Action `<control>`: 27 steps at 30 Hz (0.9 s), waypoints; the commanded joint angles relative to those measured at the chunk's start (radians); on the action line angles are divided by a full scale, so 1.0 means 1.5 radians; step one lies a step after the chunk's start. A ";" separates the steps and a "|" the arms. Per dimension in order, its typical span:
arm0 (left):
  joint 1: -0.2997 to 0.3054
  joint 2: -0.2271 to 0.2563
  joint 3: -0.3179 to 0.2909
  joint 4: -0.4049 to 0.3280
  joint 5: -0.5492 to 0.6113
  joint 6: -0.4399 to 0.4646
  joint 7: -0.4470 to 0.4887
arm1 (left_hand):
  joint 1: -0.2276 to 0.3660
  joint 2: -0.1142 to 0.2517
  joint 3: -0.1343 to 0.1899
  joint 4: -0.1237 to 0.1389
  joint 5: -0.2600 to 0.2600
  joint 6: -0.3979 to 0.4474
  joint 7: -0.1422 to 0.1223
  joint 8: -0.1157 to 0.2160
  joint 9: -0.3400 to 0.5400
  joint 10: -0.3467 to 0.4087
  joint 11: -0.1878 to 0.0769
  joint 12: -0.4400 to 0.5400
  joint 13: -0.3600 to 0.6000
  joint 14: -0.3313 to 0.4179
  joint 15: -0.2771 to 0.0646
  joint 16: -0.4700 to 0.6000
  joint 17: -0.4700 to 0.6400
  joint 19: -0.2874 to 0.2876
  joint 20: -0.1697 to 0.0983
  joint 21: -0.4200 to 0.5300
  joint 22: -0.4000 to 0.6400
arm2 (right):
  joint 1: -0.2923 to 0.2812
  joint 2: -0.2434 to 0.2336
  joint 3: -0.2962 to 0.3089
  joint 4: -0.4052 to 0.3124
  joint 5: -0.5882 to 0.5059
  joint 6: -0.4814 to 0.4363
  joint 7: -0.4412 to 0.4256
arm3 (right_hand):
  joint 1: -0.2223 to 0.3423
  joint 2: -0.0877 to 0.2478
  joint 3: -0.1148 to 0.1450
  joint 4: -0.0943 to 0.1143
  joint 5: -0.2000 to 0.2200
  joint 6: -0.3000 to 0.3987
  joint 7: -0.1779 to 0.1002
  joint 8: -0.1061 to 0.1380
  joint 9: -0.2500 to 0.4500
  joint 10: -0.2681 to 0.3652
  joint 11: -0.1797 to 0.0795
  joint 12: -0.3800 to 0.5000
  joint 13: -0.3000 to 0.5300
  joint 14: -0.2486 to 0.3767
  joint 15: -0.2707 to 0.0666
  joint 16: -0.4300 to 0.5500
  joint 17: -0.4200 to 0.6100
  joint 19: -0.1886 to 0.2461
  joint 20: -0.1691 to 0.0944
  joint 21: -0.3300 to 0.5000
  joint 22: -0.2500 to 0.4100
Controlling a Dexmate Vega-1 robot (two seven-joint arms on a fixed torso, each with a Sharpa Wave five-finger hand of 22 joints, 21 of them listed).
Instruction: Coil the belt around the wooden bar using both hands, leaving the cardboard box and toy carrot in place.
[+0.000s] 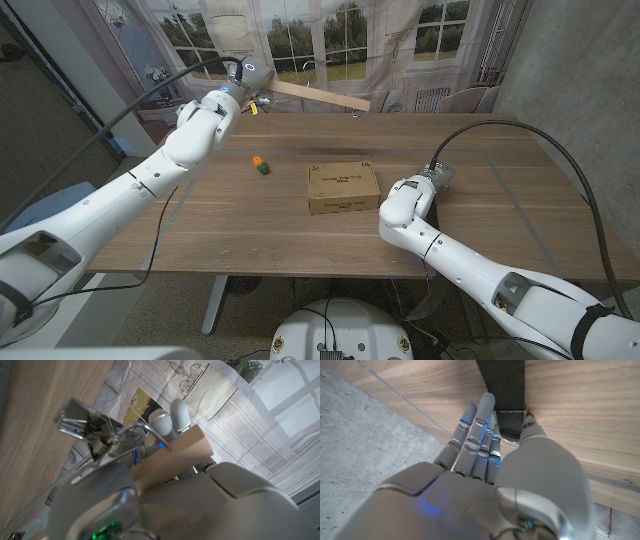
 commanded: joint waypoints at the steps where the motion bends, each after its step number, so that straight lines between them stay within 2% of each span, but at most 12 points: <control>1: -0.006 -0.007 0.008 -0.004 0.012 0.000 -0.010 | -0.008 0.001 0.002 -0.001 0.003 -0.002 0.000 0.005 0.001 0.002 -0.004 0.003 0.002 0.005 0.003 -0.002 0.003 0.000 -0.051 0.002 0.002 | -0.063 -0.029 0.039 -0.065 0.152 0.068 -0.328 | 0.084 0.068 0.058 -0.045 -0.010 0.145 -0.089 0.026 0.050 0.109 -0.088 0.014 0.036 0.031 -0.074 0.005 0.021 -0.002 -0.012 0.016 0.006; 5: -0.005 -0.009 0.008 -0.007 0.014 0.001 -0.012 | -0.008 0.001 0.002 -0.001 0.003 -0.002 0.000 0.006 0.000 0.001 -0.004 0.003 0.002 0.004 0.003 -0.004 0.002 0.001 -0.051 0.001 0.000 | -0.093 -0.020 0.077 -0.077 0.198 0.109 -0.441 | 0.086 0.071 0.061 -0.039 -0.014 0.137 -0.088 0.029 0.068 0.108 -0.093 0.026 0.054 0.033 -0.073 0.012 0.043 -0.011 -0.017 0.027 0.010; 7: -0.004 -0.011 0.009 -0.008 0.016 0.001 -0.014 | -0.008 0.001 0.002 -0.001 0.003 -0.001 0.000 0.007 -0.001 0.001 -0.004 0.003 0.002 0.007 0.003 -0.001 0.004 0.001 -0.051 0.001 -0.001 | -0.111 -0.015 0.098 -0.083 0.222 0.135 -0.496 | 0.089 0.071 0.066 -0.031 -0.016 0.126 -0.086 0.037 0.100 0.096 -0.099 0.041 0.086 0.036 -0.074 0.028 0.086 -0.020 -0.020 0.046 0.014; 8: -0.004 -0.012 0.010 -0.008 0.017 0.001 -0.014 | -0.008 0.001 0.002 -0.001 0.003 -0.002 0.001 0.007 -0.001 0.001 -0.004 0.003 0.002 0.007 0.003 -0.001 0.004 -0.001 -0.051 0.003 0.003 | -0.118 -0.011 0.109 -0.084 0.232 0.148 -0.524 | 0.087 0.072 0.071 -0.020 -0.016 0.119 -0.086 0.045 0.130 0.081 -0.105 0.054 0.118 0.033 -0.073 0.038 0.125 -0.028 -0.022 0.063 0.016; 10: -0.004 -0.014 0.010 -0.008 0.018 0.001 -0.016 | -0.008 0.001 0.002 -0.001 0.003 -0.002 0.000 0.008 -0.001 0.001 -0.004 0.003 0.002 0.003 0.003 -0.005 0.000 0.001 -0.051 0.001 0.000 | -0.137 -0.006 0.134 -0.093 0.260 0.181 -0.572 | 0.079 0.072 0.076 -0.002 -0.014 0.106 -0.088 0.055 0.167 0.055 -0.115 0.066 0.155 0.029 -0.072 0.047 0.160 -0.036 -0.023 0.082 0.016; 12: -0.004 -0.015 0.011 -0.008 0.019 0.002 -0.016 | -0.009 0.001 0.002 -0.001 0.003 -0.001 0.000 0.009 -0.001 0.001 -0.004 0.003 0.002 0.007 0.003 -0.001 0.005 0.000 -0.051 0.002 0.002 | -0.151 -0.001 0.154 -0.095 0.283 0.212 -0.619 | 0.079 0.071 0.077 0.001 -0.013 0.095 -0.089 0.057 0.180 0.048 -0.117 0.070 0.167 0.029 -0.073 0.052 0.167 -0.039 -0.025 0.088 0.016; 16: -0.004 -0.018 0.012 -0.008 0.021 0.002 -0.016 | -0.009 0.001 0.002 -0.001 0.003 -0.002 0.001 0.009 -0.003 0.001 -0.003 0.003 0.002 0.006 0.003 -0.002 0.004 -0.001 -0.050 0.003 0.004 | -0.177 0.003 0.192 -0.112 0.335 0.273 -0.680 | 0.075 0.070 0.080 0.011 -0.010 0.078 -0.094 0.067 0.211 0.033 -0.127 0.078 0.198 0.026 -0.072 0.065 0.174 -0.045 -0.026 0.102 0.014; 21: -0.006 -0.024 0.016 -0.006 0.023 0.001 -0.019 | -0.010 0.001 0.002 -0.001 0.003 -0.003 0.000 0.011 -0.002 0.001 -0.004 0.003 0.002 0.006 0.003 -0.001 0.005 0.001 -0.051 0.002 0.001 | -0.206 0.007 0.237 -0.136 0.402 0.348 -0.730 | 0.072 0.068 0.081 0.017 -0.008 0.069 -0.097 0.079 0.235 0.024 -0.132 0.081 0.218 0.021 -0.072 0.078 0.176 -0.050 -0.027 0.112 0.013; 27: -0.008 -0.028 0.020 -0.004 0.026 0.000 -0.023 | -0.010 0.002 0.002 -0.001 0.003 -0.004 0.000 0.012 -0.005 0.001 -0.005 0.003 0.002 0.006 0.003 -0.002 0.005 0.001 -0.051 0.000 -0.001 | -0.220 -0.008 0.251 -0.154 0.444 0.402 -0.763 | 0.070 0.067 0.083 0.022 -0.005 0.062 -0.097 0.093 0.262 0.018 -0.134 0.077 0.226 0.012 -0.072 0.093 0.177 -0.057 -0.027 0.123 0.011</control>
